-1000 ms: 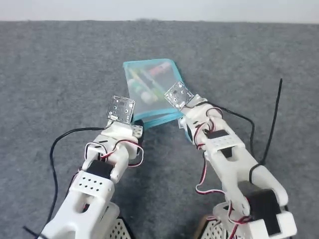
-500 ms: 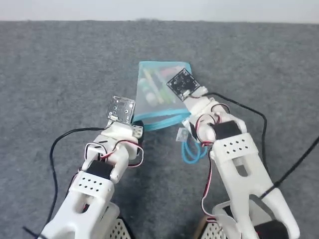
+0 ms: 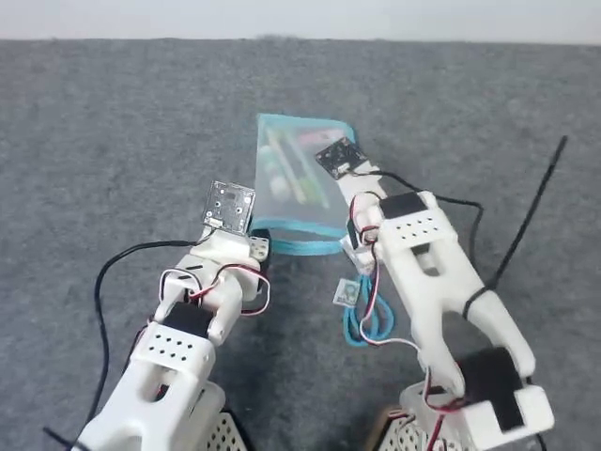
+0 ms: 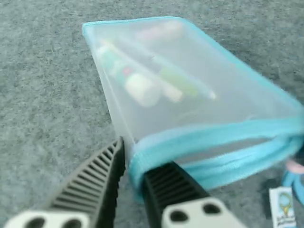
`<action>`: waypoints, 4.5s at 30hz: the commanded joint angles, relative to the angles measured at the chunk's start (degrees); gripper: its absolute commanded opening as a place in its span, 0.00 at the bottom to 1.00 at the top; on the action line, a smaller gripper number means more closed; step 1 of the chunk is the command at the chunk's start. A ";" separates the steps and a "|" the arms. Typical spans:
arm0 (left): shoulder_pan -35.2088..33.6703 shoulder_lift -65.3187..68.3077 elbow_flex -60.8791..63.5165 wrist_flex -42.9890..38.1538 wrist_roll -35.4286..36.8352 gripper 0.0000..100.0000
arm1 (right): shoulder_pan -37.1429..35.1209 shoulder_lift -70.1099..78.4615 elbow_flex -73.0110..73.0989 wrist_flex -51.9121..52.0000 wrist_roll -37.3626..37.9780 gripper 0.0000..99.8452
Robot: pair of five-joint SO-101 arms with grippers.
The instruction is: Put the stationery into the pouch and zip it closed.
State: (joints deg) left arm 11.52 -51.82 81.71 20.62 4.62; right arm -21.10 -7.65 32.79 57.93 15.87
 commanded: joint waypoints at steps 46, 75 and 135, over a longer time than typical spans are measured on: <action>-4.13 0.09 -4.79 1.32 2.29 0.01 | -26.33 -45.93 -3.96 24.13 12.57 0.01; -8.26 8.18 -9.71 1.41 2.64 0.01 | -32.13 -39.08 -11.25 21.67 11.87 0.01; -10.90 -4.48 -5.49 6.68 2.90 0.01 | -12.97 -34.15 27.08 -21.85 18.64 0.41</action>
State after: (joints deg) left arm 0.44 -54.02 78.64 27.03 8.48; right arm -34.64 -45.27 61.89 40.26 33.80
